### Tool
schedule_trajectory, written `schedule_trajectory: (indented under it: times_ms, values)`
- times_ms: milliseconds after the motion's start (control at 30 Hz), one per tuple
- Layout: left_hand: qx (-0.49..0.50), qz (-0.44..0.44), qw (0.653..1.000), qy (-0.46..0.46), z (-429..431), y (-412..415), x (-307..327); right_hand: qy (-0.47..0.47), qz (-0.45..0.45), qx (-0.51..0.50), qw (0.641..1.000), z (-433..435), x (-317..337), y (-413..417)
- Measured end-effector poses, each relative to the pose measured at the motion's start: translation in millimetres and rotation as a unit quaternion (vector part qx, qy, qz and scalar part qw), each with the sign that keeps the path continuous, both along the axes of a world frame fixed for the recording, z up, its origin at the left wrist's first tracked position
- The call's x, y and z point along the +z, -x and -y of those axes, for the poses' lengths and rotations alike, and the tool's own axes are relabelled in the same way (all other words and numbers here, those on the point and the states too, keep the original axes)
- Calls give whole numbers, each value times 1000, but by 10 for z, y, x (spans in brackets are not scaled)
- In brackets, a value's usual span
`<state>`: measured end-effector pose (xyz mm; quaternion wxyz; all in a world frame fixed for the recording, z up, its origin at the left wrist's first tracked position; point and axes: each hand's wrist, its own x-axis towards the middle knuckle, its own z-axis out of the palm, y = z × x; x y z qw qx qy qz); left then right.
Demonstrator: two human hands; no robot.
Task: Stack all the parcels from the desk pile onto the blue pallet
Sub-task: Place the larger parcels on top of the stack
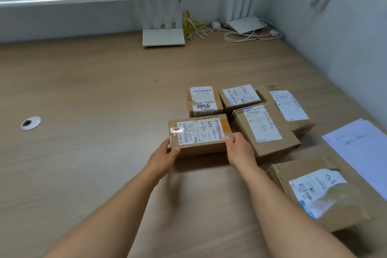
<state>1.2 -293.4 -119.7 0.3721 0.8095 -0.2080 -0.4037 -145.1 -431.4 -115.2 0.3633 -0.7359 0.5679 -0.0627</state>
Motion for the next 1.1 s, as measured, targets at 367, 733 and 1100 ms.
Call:
schedule_trajectory:
  times_ms: [367,733,1100]
  values:
    - [58,-17,997,48,-274,155,-15,-11,69,38,997,-315,-4,160]
    - [110,55,985,118,-981,344,317,14,165,110,980,-789,266,126]
    - [175,144,960,166,-2100,298,857,57,248,191,948,-1681,699,-120]
